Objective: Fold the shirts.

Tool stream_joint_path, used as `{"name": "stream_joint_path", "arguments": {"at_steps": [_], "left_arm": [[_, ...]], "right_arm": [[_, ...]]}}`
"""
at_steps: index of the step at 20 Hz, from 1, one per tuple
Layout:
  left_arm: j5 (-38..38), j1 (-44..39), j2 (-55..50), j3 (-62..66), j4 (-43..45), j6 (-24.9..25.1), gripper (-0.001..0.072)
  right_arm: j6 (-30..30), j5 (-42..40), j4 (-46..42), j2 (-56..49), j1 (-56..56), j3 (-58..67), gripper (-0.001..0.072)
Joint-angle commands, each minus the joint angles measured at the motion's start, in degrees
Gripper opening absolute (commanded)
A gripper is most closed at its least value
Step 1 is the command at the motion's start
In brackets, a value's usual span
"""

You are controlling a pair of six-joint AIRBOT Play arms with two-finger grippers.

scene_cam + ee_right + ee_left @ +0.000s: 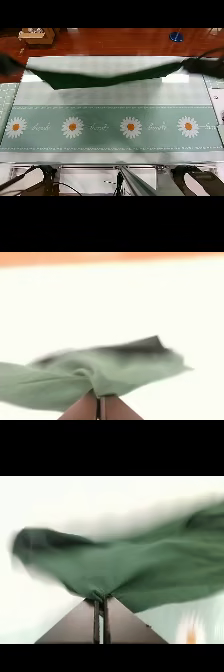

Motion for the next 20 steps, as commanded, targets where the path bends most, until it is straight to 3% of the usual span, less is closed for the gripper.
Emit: {"name": "stream_joint_path", "arguments": {"at_steps": [1,5,8,15,20], "left_arm": [[10.93,0.22,13.57,14.71,-4.02,0.50,0.0026],[13.18,0.22,23.76,26.40,8.41,-6.27,0.0026],[10.16,0.22,28.59,30.36,15.47,-10.23,0.0025],[-8.31,-0.04,32.68,31.30,23.32,-13.05,0.0025],[-13.68,-2.99,31.01,25.46,23.30,-12.35,0.0025]], "right_arm": [[6.84,0.85,-11.04,5.11,0.09,20.44,0.0022],[7.72,5.51,-14.14,5.01,0.09,39.23,0.0022],[8.24,16.90,-17.70,5.22,0.09,47.21,0.0022],[8.24,30.08,-26.21,12.72,0.11,48.04,0.0021],[5.01,48.50,-27.47,7.54,0.11,47.84,0.0021]]}}
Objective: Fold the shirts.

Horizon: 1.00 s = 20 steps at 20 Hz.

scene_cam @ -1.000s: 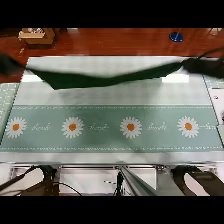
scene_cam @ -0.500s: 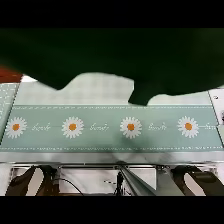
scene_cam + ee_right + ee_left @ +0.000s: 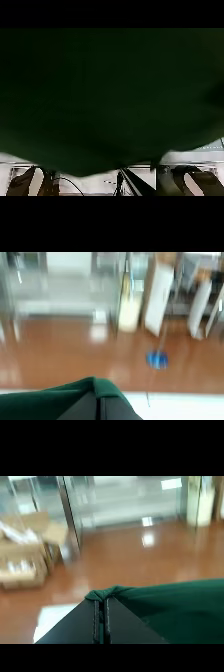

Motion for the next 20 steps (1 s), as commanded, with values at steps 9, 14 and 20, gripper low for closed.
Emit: {"name": "stream_joint_path", "arguments": {"at_steps": [9,14,20], "left_arm": [[3.65,-6.23,-7.58,-42.42,-0.35,5.46,0.0025],[16.04,-11.15,-23.47,-45.13,-0.26,7.39,0.0026],[33.86,-14.75,-39.50,-45.13,-0.24,10.86,0.0026]], "right_arm": [[-3.32,7.26,0.76,-28.26,0.04,-10.38,0.0022],[-5.40,-0.76,9.88,-45.03,0.09,-10.38,0.0021],[-7.61,-14.34,11.45,-54.18,0.07,-10.38,0.0022]]}}
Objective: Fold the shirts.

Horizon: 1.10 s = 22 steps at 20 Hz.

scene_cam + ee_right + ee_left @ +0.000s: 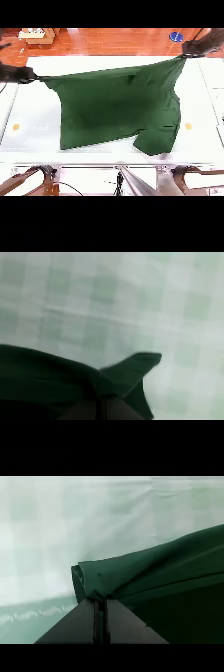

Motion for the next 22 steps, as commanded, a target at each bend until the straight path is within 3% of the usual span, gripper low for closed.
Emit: {"name": "stream_joint_path", "arguments": {"at_steps": [1,7,15,18,22], "left_arm": [[14.47,-2.27,-7.93,-0.39,-0.35,2.25,0.0026],[30.97,-6.71,-14.36,-0.44,-0.35,2.25,0.0026],[30.16,-8.02,-20.79,-0.35,1.11,2.25,0.0027],[21.38,-6.14,-18.82,2.58,2.23,2.14,0.0026],[0.52,-5.11,-17.73,7.23,2.19,-5.25,0.0027]], "right_arm": [[-1.20,-10.86,2.32,-5.35,0.00,-0.02,0.0022],[-1.18,-21.22,4.17,-13.25,0.02,-0.02,0.0022],[-1.44,-22.99,3.04,-20.26,-0.04,-0.02,0.0022],[-2.71,-17.33,1.05,-17.07,-0.04,0.00,0.0022],[2.25,1.07,0.42,-14.53,-0.28,-0.02,0.0022]]}}
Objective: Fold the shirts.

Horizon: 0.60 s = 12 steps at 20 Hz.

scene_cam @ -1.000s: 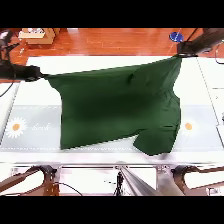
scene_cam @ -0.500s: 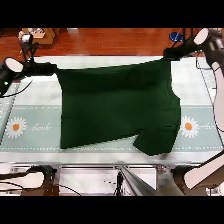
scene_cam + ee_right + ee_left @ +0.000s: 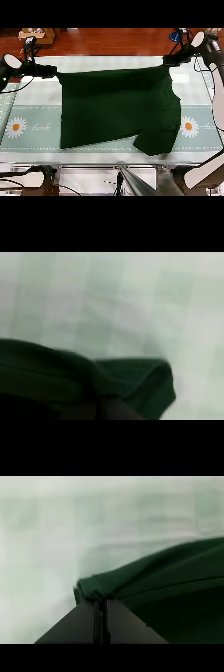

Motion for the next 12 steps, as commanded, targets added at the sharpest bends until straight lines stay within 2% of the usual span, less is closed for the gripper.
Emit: {"name": "stream_joint_path", "arguments": {"at_steps": [1,5,7,12], "left_arm": [[-17.79,0.46,0.22,2.40,0.31,-5.38,0.0027],[-23.21,-0.48,-4.00,2.43,0.50,-6.71,0.0027],[-23.12,-0.55,-7.08,2.43,0.50,-8.68,0.0027],[-23.15,-0.55,-9.70,2.71,0.07,-8.76,0.0036]], "right_arm": [[3.43,15.85,-0.83,0.57,-0.11,-0.02,0.0022],[4.44,24.65,-0.57,-3.58,0.24,-0.04,0.0022],[5.57,25.81,-0.57,-5.27,0.31,-0.02,0.0022],[5.55,25.57,-0.70,-7.37,0.31,-0.02,0.0025]]}}
